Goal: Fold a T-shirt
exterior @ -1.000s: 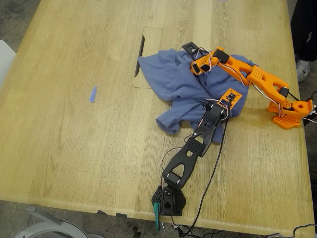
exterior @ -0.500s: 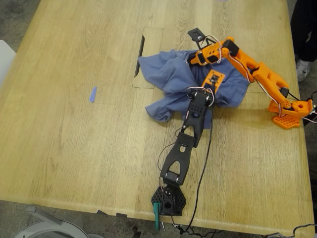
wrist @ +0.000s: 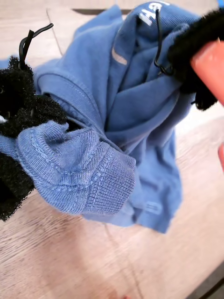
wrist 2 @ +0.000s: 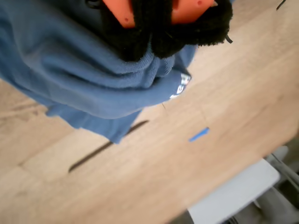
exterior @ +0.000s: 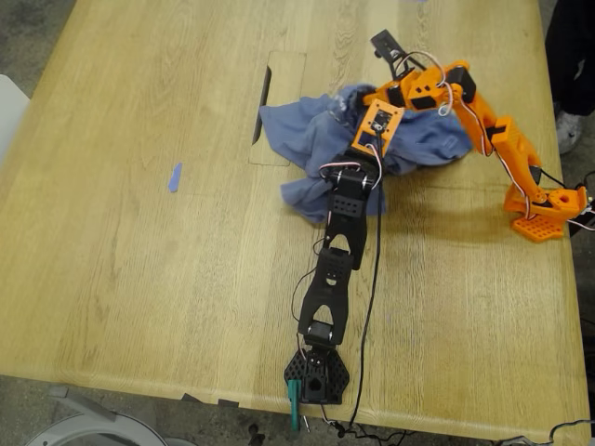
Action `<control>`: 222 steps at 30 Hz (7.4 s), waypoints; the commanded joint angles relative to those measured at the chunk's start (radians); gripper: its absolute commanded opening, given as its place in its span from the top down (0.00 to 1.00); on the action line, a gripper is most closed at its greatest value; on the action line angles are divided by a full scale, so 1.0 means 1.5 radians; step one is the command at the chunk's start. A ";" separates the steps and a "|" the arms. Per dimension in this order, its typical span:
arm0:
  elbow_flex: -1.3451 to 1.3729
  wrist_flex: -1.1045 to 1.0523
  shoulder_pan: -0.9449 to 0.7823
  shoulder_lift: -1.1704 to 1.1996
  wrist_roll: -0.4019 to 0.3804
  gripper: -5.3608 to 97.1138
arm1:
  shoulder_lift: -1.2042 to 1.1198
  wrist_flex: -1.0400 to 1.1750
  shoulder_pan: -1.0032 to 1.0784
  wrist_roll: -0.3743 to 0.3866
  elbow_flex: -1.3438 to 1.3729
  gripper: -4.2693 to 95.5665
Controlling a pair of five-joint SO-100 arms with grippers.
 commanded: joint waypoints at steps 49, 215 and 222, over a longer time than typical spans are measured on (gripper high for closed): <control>-0.030 -0.291 0.106 0.378 0.059 0.95 | 0.258 -0.361 0.032 -0.035 -0.014 0.96; 1.785 -1.139 -0.497 1.058 -0.055 0.95 | -0.373 -1.008 0.164 -0.040 0.221 0.96; 1.822 -1.240 -0.534 1.038 -0.046 0.95 | -0.408 -1.115 0.180 -0.059 0.225 0.96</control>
